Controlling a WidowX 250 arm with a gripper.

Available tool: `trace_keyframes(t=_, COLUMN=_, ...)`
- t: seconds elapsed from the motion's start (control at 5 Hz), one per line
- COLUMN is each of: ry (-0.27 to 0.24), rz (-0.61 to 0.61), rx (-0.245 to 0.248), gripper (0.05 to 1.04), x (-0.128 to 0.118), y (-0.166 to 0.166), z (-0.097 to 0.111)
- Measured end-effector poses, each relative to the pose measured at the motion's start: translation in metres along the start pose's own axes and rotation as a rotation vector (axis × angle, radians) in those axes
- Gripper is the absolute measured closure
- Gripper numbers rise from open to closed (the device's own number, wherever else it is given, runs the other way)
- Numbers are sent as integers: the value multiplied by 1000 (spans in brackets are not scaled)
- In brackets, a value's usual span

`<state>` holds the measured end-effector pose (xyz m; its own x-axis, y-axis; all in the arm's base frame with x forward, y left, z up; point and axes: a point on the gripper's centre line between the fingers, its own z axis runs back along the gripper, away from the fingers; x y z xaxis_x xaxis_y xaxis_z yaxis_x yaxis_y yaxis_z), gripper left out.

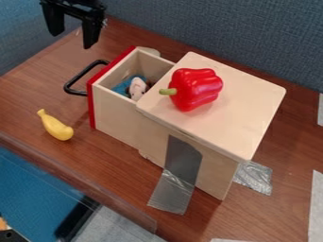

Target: Take the toy out of the drawer and place it at the bottom left corner of the table

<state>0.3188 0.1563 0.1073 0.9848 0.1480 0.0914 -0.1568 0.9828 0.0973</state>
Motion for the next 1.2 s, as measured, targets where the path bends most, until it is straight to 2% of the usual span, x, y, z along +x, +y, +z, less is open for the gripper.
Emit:
trace_keyframes(t=0.2, ry=29, rz=3, rx=-10, gripper=84, x=-2, y=-2, z=-10)
trace_keyframes(t=0.4, ry=-2, rz=-15, rx=-19, gripper=84, x=-5, y=-22, z=0)
trace_keyframes(t=0.6, ry=-66, rz=-8, rx=-45, gripper=84, x=-2, y=-35, z=24)
trace_keyframes(t=0.8, ry=-101, rz=-38, rx=-96, gripper=84, x=0, y=-50, z=36)
trace_keyframes(t=1.0, ry=-75, rz=-101, rx=-107, gripper=84, x=-4, y=-72, z=32)
trace_keyframes(t=1.2, ry=-23, rz=-153, rx=-103, gripper=84, x=-11, y=-94, z=17)
